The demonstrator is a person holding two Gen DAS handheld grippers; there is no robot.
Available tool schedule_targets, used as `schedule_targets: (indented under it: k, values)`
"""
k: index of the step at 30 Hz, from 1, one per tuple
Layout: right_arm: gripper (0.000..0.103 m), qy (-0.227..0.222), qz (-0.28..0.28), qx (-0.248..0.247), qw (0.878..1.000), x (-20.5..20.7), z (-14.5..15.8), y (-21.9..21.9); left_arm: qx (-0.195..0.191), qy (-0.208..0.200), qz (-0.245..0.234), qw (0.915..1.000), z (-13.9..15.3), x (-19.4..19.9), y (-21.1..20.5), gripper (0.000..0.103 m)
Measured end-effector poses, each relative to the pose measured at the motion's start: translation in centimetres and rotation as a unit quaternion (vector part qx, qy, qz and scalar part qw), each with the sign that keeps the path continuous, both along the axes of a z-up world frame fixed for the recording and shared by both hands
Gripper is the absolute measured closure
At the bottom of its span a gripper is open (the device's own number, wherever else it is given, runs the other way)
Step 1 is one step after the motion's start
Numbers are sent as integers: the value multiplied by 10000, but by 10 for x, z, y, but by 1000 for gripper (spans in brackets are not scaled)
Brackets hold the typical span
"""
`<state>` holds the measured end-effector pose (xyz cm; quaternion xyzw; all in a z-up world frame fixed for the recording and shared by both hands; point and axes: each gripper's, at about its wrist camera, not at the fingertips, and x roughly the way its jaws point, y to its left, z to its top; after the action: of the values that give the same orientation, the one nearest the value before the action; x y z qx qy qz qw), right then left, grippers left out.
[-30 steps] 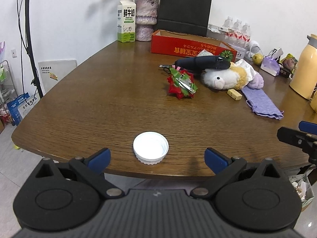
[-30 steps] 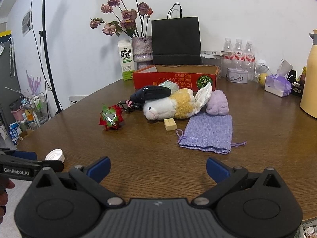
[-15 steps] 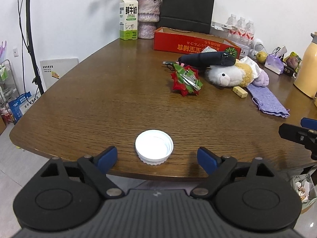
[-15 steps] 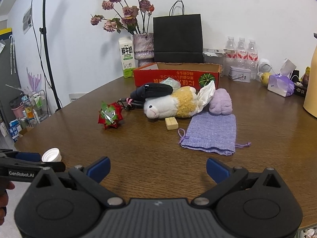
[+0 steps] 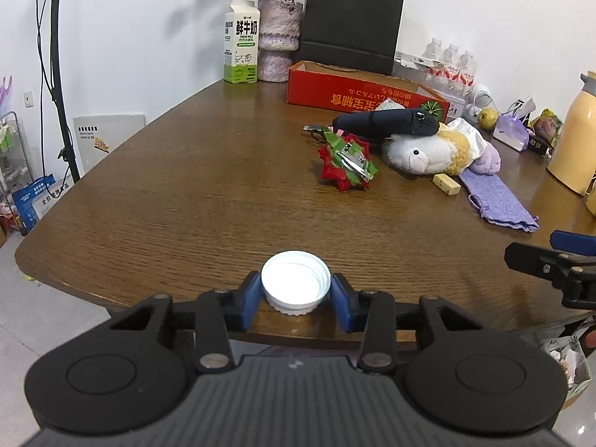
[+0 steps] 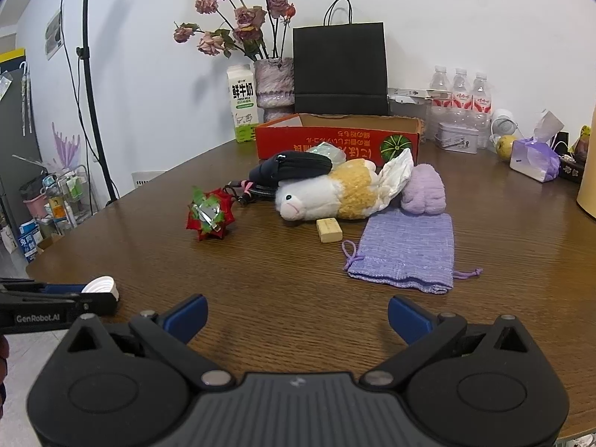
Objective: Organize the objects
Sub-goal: 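Hold the cap in the left gripper while the right grasps the red-green wrapped flower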
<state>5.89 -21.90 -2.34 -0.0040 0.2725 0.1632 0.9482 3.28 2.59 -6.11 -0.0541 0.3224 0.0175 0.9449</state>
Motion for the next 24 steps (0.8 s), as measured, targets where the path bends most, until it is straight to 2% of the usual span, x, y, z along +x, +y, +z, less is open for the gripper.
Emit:
schedule_targets:
  k: [13, 24]
  values:
    - [0, 0, 155, -60, 9999, 19, -4, 16, 111, -78, -24, 9999, 1, 9, 3, 62]
    - [0, -169, 540, -349, 9978, 35, 2, 55, 103, -170, 126, 9997, 6, 21, 21, 62]
